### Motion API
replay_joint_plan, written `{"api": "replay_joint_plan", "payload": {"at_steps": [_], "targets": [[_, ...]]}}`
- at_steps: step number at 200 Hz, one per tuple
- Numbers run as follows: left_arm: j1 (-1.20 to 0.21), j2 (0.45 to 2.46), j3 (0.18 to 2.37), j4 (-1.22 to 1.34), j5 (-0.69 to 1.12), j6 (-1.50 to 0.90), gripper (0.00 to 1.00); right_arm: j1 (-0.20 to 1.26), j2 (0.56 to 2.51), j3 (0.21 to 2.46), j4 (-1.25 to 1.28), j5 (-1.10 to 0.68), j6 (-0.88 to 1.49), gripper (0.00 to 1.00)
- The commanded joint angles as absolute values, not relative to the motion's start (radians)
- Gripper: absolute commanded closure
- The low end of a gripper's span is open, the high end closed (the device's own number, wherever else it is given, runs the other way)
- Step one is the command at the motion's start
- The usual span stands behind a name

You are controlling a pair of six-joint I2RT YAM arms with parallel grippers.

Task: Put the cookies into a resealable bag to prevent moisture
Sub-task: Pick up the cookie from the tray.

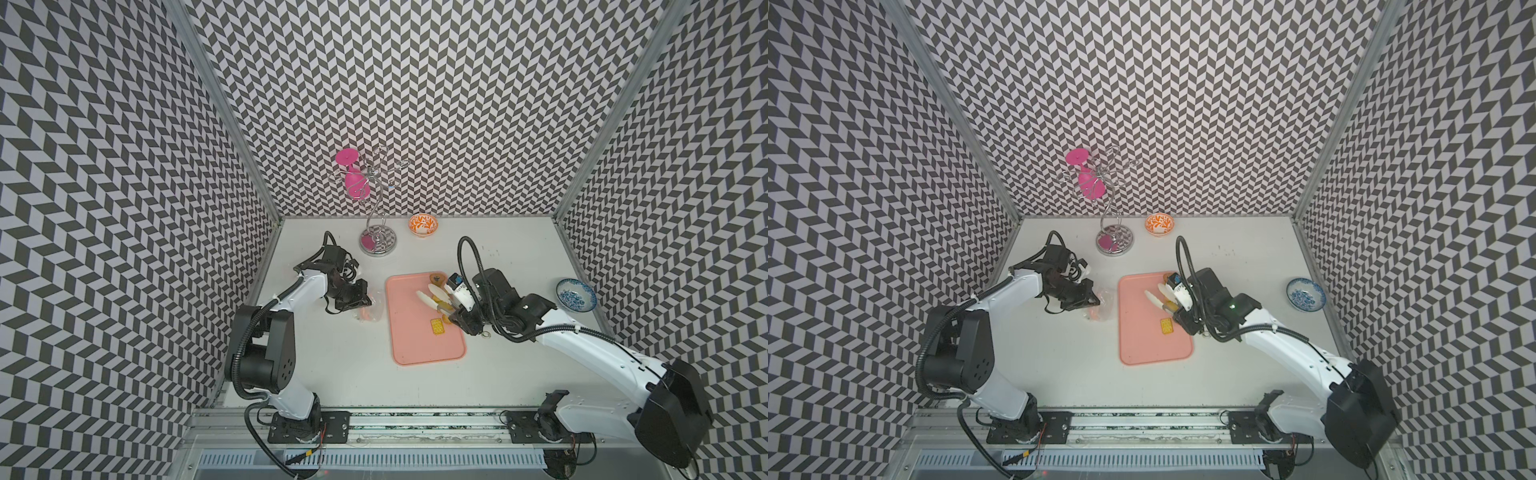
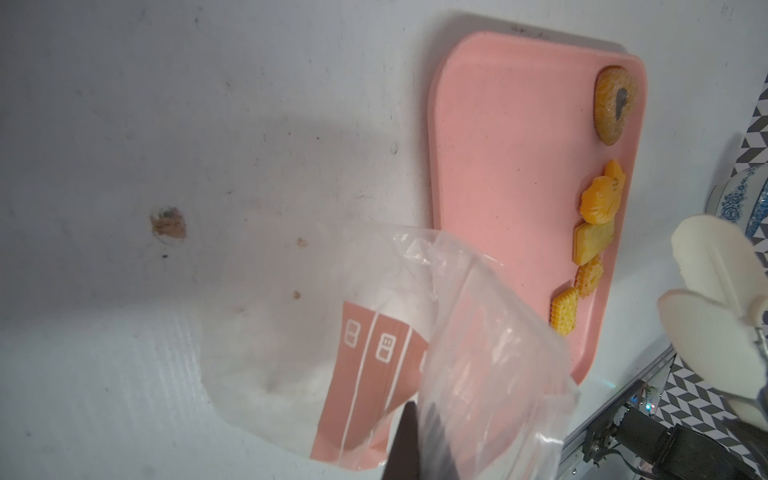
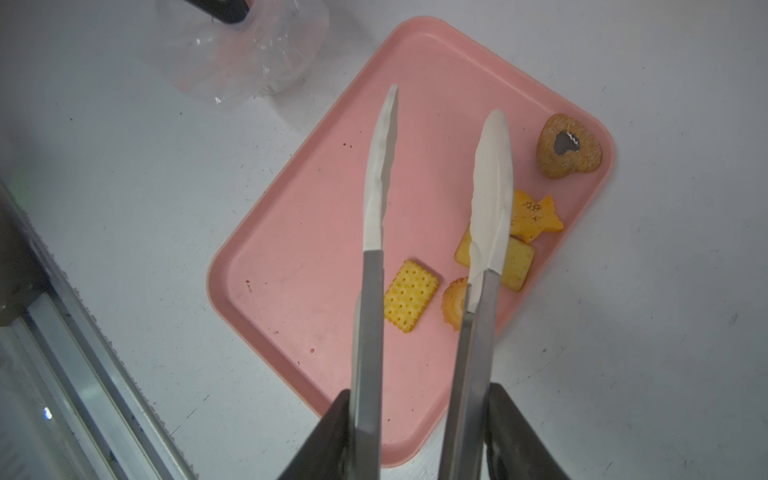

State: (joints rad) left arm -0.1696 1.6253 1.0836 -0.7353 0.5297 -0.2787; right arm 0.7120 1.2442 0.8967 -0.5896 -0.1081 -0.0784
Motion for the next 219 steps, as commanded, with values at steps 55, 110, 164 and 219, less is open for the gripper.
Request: {"api": "replay_joint_plan", "payload": {"at_steps": [55,110,164,219], "targets": [[-0.166,1.651,1.129,-0.728,0.563,-0.237,0.97,0.862,1.168,0.874,-0.787,0.022,0.393,0.5],[-0.172,1.635,1.107,-0.723,0.575,-0.233,0.97,0.905,1.187,0.799,-0.715,0.085,0.404,0.52],[-0.179,1.596,1.071,-0.715,0.575,-0.244,0.97,0.996,1.245,0.826,-0.727,0.163,0.412,0.54],[-0.183,1.607,1.078,-0.722,0.571,-0.23,0.97,1.09,1.359,0.875,-0.787,0.256,0.455,0.54]]}}
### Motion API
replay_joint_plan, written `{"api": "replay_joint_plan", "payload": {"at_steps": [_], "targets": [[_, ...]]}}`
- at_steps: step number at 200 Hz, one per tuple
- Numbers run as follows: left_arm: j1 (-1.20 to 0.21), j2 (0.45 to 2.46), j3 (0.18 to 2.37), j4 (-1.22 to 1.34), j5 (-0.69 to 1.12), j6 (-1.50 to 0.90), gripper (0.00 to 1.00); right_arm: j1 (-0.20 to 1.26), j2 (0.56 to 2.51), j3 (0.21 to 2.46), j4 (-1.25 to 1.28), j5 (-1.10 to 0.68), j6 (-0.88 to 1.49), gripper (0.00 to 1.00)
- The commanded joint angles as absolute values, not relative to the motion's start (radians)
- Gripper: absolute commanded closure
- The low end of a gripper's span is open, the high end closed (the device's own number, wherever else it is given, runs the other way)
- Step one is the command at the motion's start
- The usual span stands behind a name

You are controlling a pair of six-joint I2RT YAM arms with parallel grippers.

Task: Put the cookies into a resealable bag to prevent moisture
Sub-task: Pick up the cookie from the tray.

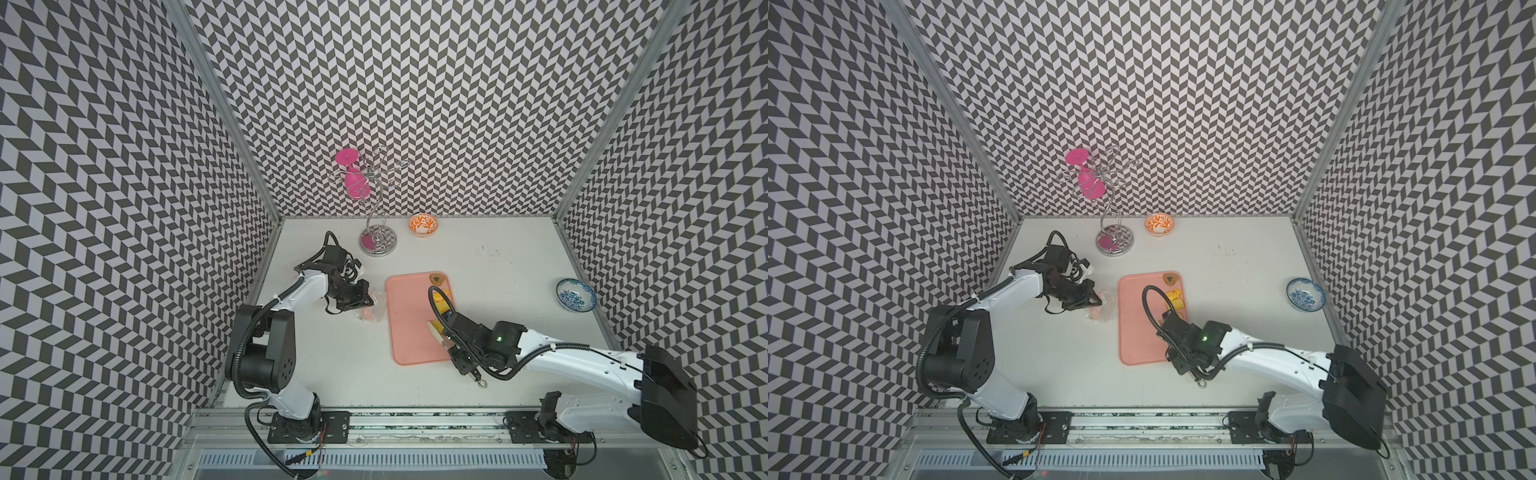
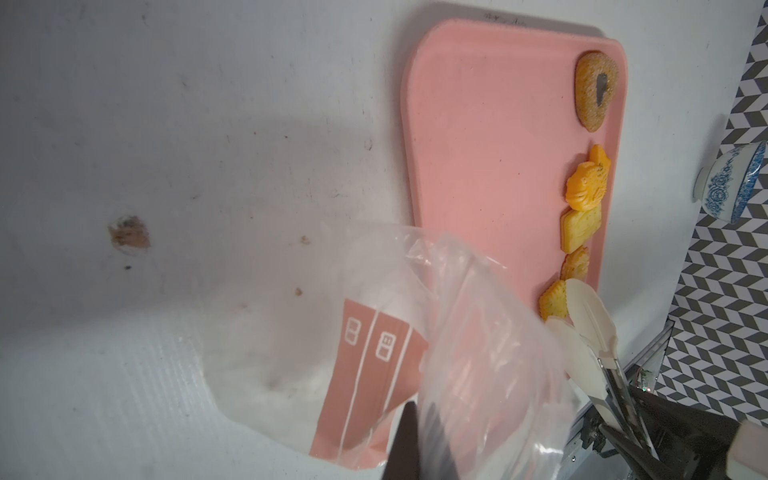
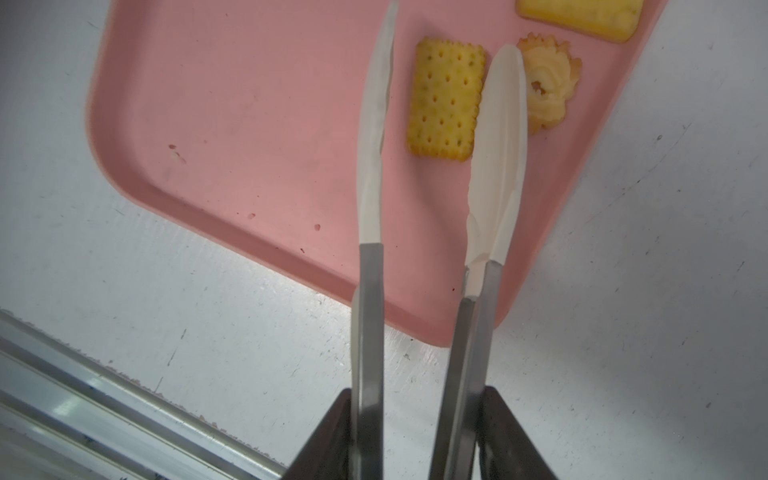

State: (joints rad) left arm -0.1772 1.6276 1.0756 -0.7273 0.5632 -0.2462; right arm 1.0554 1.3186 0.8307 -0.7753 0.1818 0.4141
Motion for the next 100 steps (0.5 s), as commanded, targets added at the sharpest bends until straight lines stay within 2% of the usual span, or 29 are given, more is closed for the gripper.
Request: {"api": "replay_joint_plan", "payload": {"at_steps": [1,100], "targets": [[-0.183,1.607,1.078,-0.723,0.571,-0.229,0.97,1.09,1.362,0.876,-0.79,0.259,0.457,0.54],[-0.187,1.61,1.064,-0.718,0.561,-0.213,0.97,1.137,1.494,0.992,-0.867,0.329,0.466,0.56]]}}
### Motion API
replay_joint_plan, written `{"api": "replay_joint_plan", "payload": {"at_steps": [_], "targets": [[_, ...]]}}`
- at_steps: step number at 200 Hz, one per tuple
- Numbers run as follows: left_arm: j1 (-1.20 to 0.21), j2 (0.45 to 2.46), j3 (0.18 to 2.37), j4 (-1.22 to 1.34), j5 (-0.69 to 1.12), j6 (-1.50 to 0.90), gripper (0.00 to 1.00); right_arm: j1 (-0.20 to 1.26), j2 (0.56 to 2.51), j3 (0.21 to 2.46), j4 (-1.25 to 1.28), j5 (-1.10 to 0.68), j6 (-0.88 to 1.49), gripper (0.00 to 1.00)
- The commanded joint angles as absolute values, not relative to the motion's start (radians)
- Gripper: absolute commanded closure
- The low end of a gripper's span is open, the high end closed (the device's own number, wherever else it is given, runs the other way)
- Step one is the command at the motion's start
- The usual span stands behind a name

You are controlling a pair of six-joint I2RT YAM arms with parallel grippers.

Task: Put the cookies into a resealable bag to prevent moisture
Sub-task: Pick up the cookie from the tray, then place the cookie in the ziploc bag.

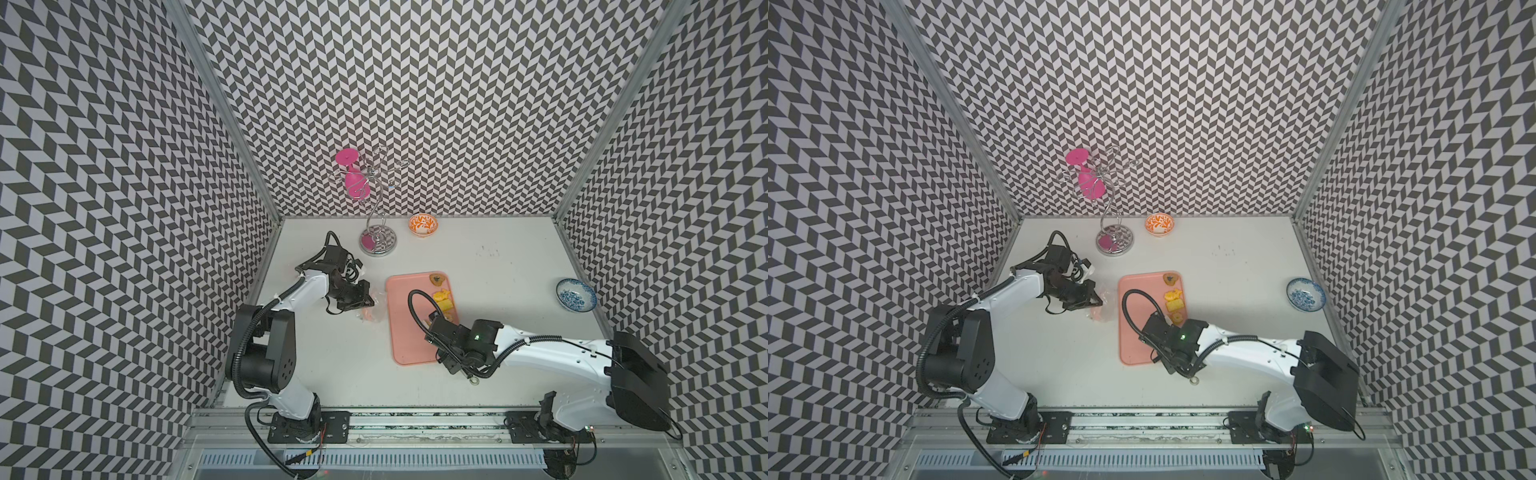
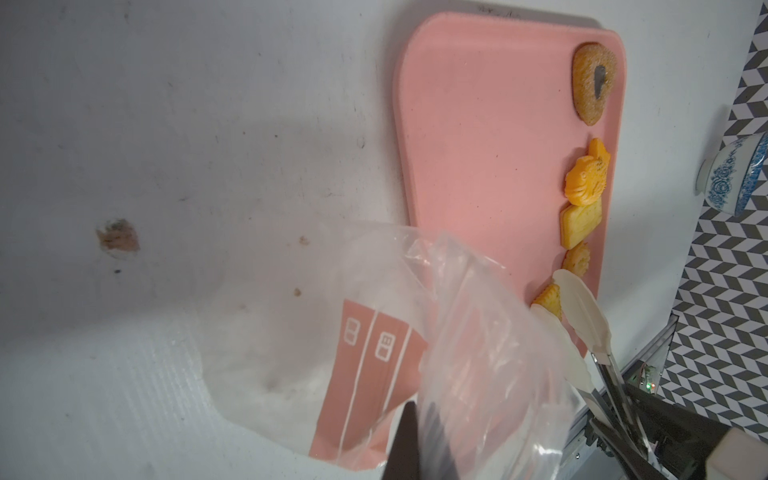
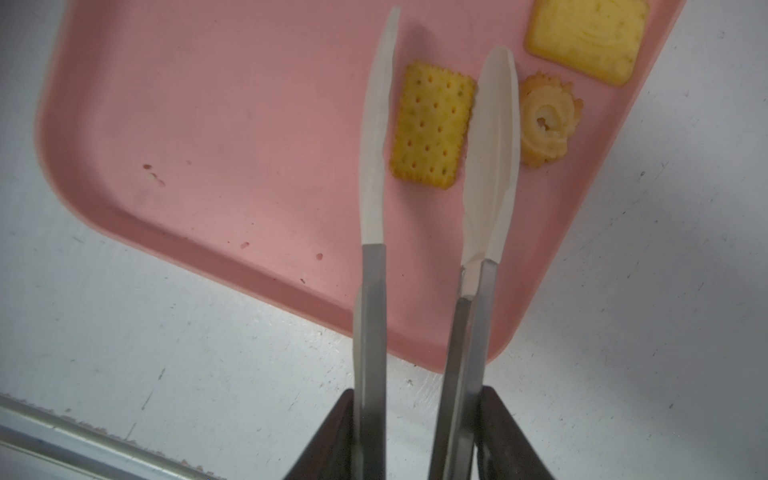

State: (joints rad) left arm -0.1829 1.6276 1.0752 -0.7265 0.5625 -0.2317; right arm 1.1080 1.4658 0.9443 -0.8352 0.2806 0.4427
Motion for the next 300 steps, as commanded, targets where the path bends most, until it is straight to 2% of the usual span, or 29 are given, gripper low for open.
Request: {"api": "replay_joint_plan", "payload": {"at_steps": [1,51,91,114,182,214,255,300], "targets": [[-0.187,1.609,1.063,-0.718,0.561,-0.213,0.97,1.139,1.496,0.994,-0.869,0.329,0.467,0.56],[-0.189,1.617,1.059,-0.71,0.561,-0.209,0.97,1.183,1.542,1.02,-0.937,0.37,0.483,0.56],[-0.193,1.616,1.056,-0.702,0.565,-0.213,0.97,1.187,1.552,1.035,-0.945,0.388,0.486,0.62],[-0.198,1.608,1.049,-0.697,0.569,-0.221,0.97,1.187,1.534,1.053,-0.937,0.406,0.475,0.67],[-0.206,1.596,1.052,-0.687,0.577,-0.244,0.97,1.181,1.431,1.055,-0.851,0.421,0.474,0.7],[-0.216,1.605,1.063,-0.688,0.586,-0.25,0.97,1.172,1.333,1.057,-0.725,0.418,0.444,0.71],[-0.245,1.618,1.09,-0.701,0.604,-0.259,0.97,1.162,1.213,0.979,-0.399,0.308,0.354,0.71],[-0.276,1.604,1.118,-0.722,0.618,-0.282,0.97,1.108,1.249,0.951,-0.332,0.173,0.344,0.71]]}}
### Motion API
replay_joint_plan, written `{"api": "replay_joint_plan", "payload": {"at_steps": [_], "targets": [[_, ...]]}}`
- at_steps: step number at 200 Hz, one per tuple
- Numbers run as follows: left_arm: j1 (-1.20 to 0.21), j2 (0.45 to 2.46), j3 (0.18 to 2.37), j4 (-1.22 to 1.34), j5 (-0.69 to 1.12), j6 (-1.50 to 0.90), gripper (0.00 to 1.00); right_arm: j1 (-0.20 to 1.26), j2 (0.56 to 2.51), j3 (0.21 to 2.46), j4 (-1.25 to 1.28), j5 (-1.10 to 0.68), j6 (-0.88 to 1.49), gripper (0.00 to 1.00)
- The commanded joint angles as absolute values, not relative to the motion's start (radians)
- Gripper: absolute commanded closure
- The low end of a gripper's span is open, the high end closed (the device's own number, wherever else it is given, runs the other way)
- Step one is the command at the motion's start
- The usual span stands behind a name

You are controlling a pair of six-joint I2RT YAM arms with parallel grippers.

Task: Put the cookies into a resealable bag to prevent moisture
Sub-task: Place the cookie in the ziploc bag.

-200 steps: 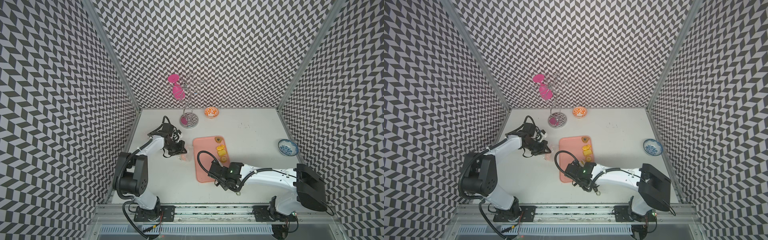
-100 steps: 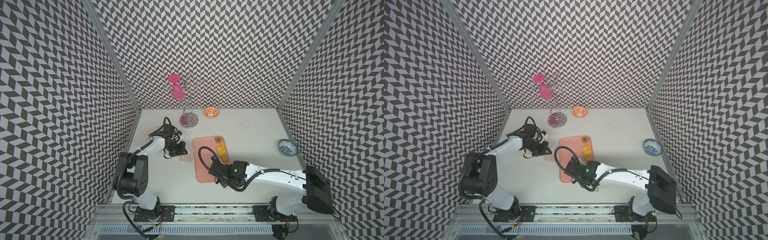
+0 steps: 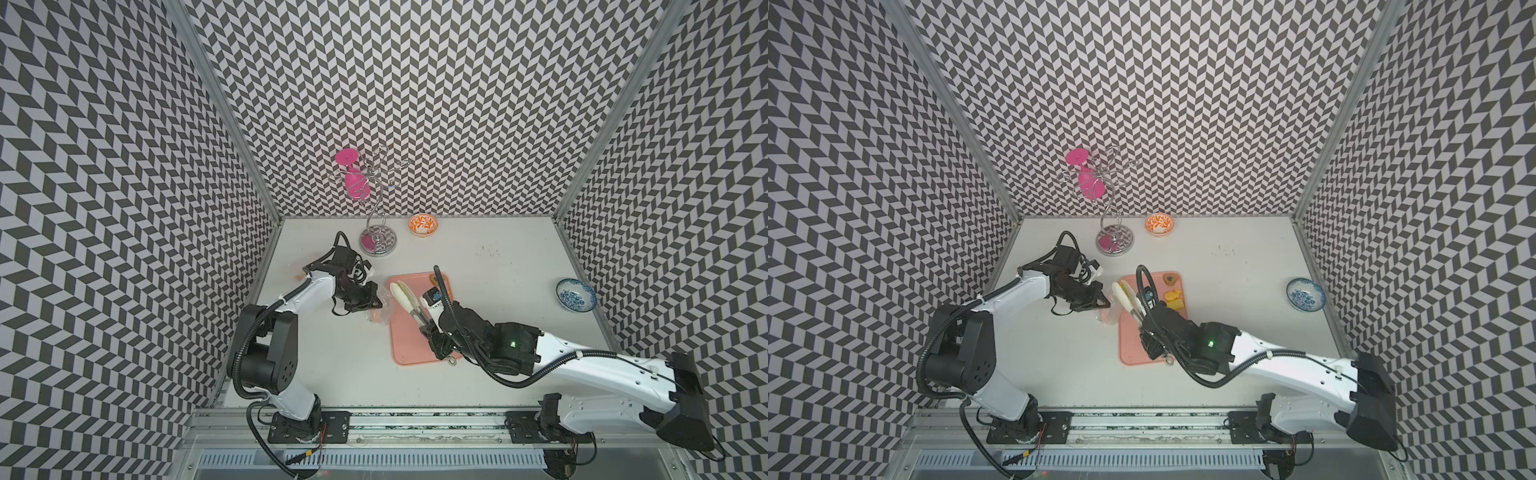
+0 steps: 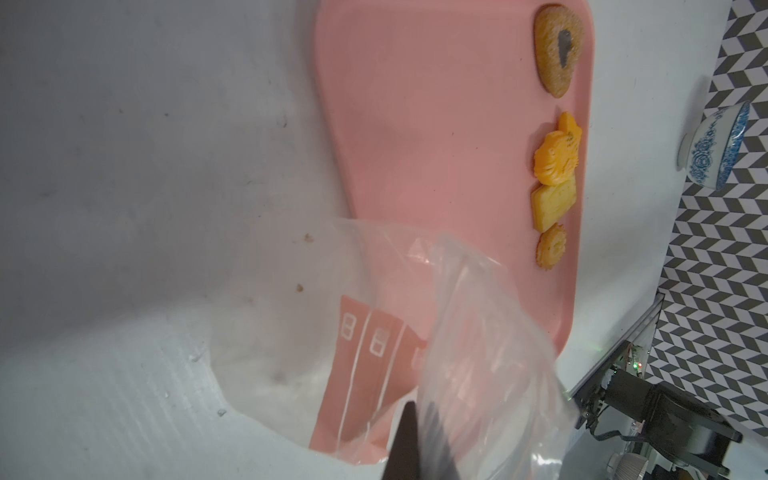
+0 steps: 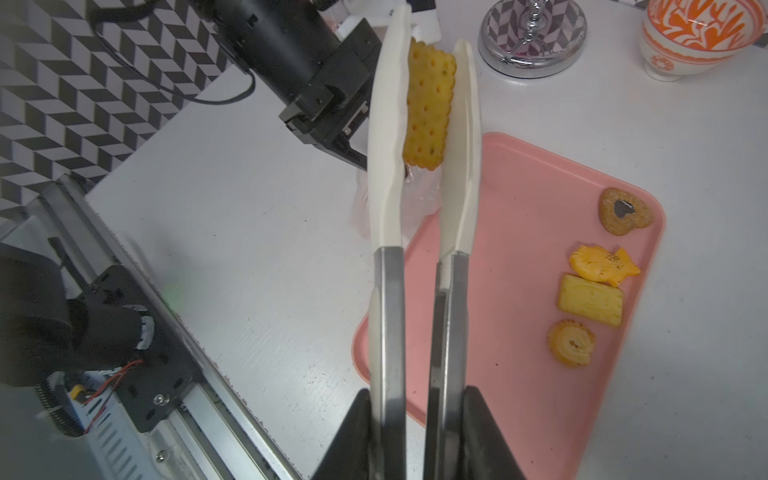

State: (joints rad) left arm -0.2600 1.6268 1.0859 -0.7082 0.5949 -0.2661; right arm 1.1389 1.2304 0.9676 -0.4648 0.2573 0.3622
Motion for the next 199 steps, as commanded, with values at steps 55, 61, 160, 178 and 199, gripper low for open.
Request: {"api": "replay_joint_plan", "payload": {"at_steps": [55,61,160,178,199], "targets": [[-0.295,1.596,1.111,-0.72,0.646,-0.296,0.97,1.02,1.283,0.904,-0.209,0.011,0.343,0.71],[-0.296,1.595,1.11,-0.721,0.649,-0.296,0.97,1.01,1.29,0.901,-0.198,-0.004,0.342,0.71],[-0.288,1.58,1.117,-0.743,0.635,-0.293,0.97,0.942,1.375,0.911,-0.196,-0.148,0.331,0.68],[-0.286,1.577,1.117,-0.745,0.641,-0.294,0.97,0.939,1.374,0.909,-0.192,-0.149,0.335,0.64],[-0.287,1.574,1.119,-0.755,0.634,-0.292,0.97,0.933,1.378,0.912,-0.2,-0.155,0.33,0.61]]}}
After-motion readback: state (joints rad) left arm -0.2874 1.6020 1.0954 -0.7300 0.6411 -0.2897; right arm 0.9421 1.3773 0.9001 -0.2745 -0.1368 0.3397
